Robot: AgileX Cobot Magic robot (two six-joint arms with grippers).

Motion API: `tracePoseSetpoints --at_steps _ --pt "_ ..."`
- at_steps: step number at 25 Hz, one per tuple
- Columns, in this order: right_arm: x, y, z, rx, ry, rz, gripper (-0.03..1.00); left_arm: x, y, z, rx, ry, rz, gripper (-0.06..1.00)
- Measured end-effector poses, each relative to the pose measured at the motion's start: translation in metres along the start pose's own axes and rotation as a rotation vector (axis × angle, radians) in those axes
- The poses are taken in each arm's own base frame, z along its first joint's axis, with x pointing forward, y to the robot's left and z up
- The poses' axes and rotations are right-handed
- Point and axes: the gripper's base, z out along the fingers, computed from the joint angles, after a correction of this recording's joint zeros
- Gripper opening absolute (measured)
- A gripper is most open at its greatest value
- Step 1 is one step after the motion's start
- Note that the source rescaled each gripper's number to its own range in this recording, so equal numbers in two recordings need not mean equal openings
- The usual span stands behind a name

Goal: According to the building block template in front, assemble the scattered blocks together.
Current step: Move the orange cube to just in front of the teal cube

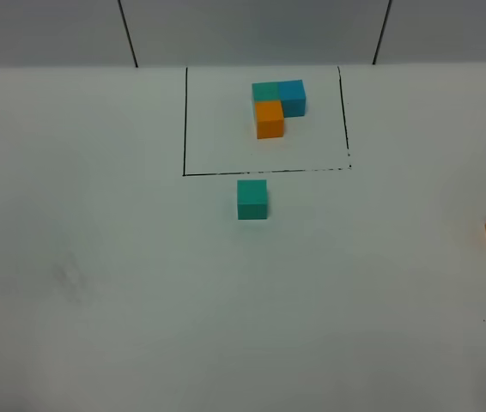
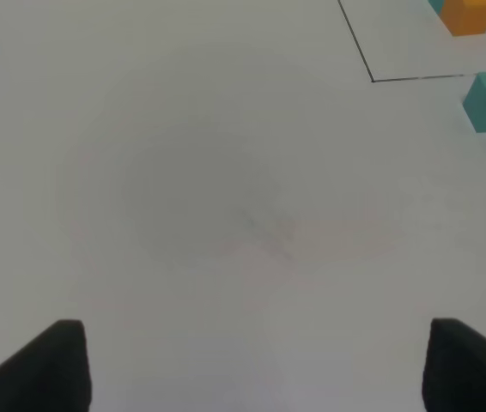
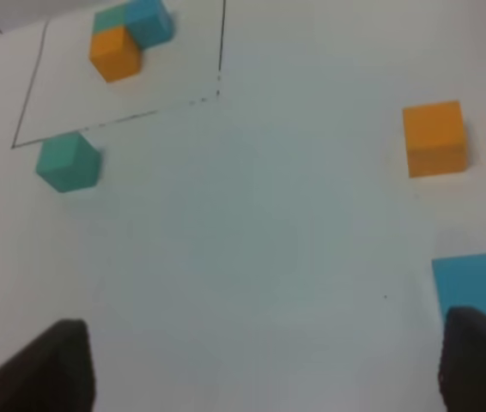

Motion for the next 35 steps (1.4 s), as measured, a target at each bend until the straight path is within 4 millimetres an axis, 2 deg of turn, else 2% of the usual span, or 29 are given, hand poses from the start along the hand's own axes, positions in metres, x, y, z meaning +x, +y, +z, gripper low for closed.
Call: tracePoseSetpoints --at_steps 4,8,10,13,17,28,35 --pt "-0.035 0.004 0.039 0.075 0.201 -0.002 0.74 0.0 0.0 0.0 0.0 0.0 0.0 0.72" --pt "-0.063 0.003 0.1 0.149 0.421 -0.023 0.89 0.0 0.0 0.0 0.0 0.0 0.0 0.72" --pt "-0.068 -0.001 0.134 0.188 0.519 -0.031 0.94 0.0 0.0 0.0 0.0 0.001 0.0 0.72" --pt "-0.073 -0.014 0.174 0.242 0.586 -0.02 0.97 0.0 0.0 0.0 0.0 0.001 0.0 0.72" --pt "-0.073 -0.04 0.213 0.291 0.601 0.024 0.98 0.0 0.0 0.0 0.0 0.001 0.0 0.72" --pt "-0.09 -0.067 0.292 0.279 0.671 -0.045 0.97 0.0 0.0 0.0 0.0 0.001 0.0 0.72" --pt "-0.073 -0.091 0.309 0.289 0.759 -0.046 0.94 0.0 0.0 0.0 0.0 0.001 0.0 0.72"
